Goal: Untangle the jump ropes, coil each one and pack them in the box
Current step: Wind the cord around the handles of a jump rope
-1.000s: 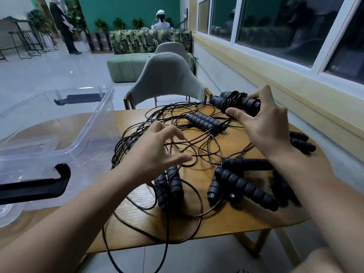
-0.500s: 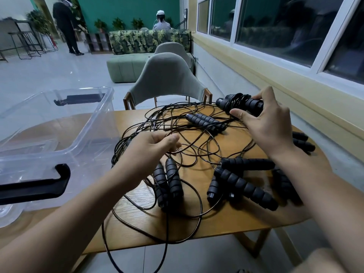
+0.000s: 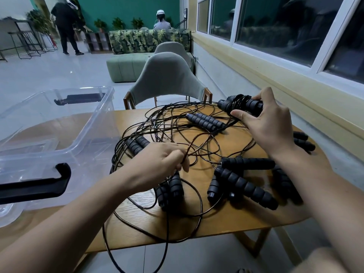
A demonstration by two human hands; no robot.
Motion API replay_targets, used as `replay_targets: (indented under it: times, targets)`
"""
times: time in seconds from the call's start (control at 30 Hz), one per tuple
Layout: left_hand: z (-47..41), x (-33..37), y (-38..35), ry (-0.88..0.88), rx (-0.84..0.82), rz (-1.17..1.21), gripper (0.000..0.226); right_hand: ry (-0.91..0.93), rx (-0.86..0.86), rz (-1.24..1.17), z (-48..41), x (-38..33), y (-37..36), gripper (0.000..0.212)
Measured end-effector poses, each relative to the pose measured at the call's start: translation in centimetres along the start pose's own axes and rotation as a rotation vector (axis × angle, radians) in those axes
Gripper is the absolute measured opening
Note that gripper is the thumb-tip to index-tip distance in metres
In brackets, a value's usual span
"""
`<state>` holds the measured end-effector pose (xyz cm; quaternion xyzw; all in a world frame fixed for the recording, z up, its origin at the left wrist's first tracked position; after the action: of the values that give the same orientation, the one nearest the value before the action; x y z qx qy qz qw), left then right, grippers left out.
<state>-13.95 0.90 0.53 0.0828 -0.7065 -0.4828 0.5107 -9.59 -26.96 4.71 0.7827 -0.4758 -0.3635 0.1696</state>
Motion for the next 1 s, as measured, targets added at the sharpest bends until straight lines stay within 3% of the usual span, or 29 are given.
replay_targets:
  times: [0.13,0.27,0.33,0.53,0.6,0.73,0.8,0.9,1.0]
  targets:
    - [0.1,-0.7,1.1,-0.018,0.100,0.109,0.050,-0.030,-0.013,0.003,-0.1,0.7,-0.3,0.061]
    - [0.4,0.2,1.2,-0.117,0.133,0.448,0.027,-0.026,-0.035,-0.001,-0.1,0.7,-0.8,0.061]
    - [0.7,1.2,1.1,-0.182,0.128,0.492,0.017,-0.007,-0.054,0.013,0.1,0.2,-1.2,0.060]
    - [0.6,3.0,1.5,-0.270,0.133,0.482,0.067,0.109,-0.164,0.072,1.2,-2.1,-3.8,0.060]
    - [0.4,2.1,1.8,-0.223,0.196,0.385,0.077,0.134,-0.184,0.087,1.4,-2.5,-4.4,0.059]
    - [0.5,-0.5,3.5,-0.018,0.456,-0.098,0.077,0.139,-0.153,0.099,1.3,-2.4,-4.3,0.059]
    - [0.4,-1.9,3.9,0.107,0.461,-0.253,0.075,0.137,-0.132,0.117,1.1,-2.3,-4.1,0.059]
    - [0.2,-3.5,3.8,0.266,0.330,-0.466,0.044,0.136,-0.128,0.139,0.9,-2.1,-4.0,0.061]
    - [0.3,-3.6,3.8,0.307,0.252,-0.548,0.010,0.131,-0.124,0.148,0.7,-1.8,-3.8,0.061]
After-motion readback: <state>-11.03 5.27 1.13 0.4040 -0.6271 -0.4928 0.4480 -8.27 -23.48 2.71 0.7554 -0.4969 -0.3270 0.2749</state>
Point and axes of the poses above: each hand's wrist, its own z-axis away from the middle knuckle, its own y-axis out of the back of the hand, x = y × z, the point moved 8 cm from there along -z, towards the middle knuckle, and after that the axes turned 8 degrees about -x, right-handed, at the moved point
